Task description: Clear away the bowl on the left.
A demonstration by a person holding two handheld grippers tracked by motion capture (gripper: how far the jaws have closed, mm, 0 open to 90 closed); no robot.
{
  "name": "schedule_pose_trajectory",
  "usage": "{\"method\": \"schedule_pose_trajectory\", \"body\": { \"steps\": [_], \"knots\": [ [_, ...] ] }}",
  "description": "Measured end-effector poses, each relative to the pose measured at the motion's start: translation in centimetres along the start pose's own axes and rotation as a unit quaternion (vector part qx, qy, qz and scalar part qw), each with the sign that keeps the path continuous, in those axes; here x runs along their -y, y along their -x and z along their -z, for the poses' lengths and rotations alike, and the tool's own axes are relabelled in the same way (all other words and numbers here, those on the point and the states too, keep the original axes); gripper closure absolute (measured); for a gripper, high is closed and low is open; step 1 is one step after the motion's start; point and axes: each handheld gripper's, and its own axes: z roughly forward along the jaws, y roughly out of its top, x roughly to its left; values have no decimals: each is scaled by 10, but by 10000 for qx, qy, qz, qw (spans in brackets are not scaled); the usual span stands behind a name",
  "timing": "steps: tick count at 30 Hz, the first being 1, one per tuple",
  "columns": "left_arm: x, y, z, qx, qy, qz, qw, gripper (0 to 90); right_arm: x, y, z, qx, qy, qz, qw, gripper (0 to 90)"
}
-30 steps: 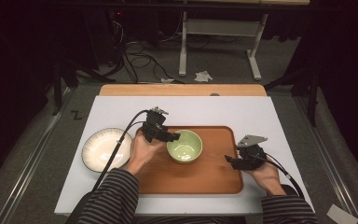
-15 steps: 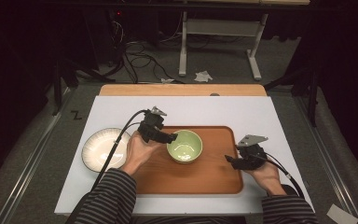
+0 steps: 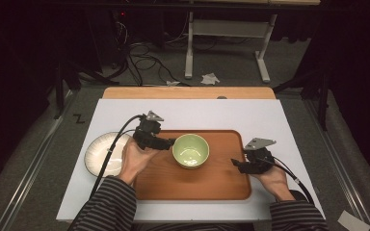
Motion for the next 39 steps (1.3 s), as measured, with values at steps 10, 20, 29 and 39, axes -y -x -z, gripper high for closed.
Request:
{"method": "schedule_pose_trajectory", "body": {
  "steps": [10,20,29,39],
  "knots": [
    [14,-10,26,-215,425,346,9983,264,0,-3,3,-48,8,159,9999,426],
    [33,-25,52,-382,574,597,9958,276,-1,-1,9,166,205,77,9996,435],
    [50,-34,67,-368,623,832,9939,284,-1,-1,8,145,132,44,9998,433],
    [67,-43,74,-412,545,1034,9923,289,0,-3,7,82,104,47,9999,426]
  ]
}}
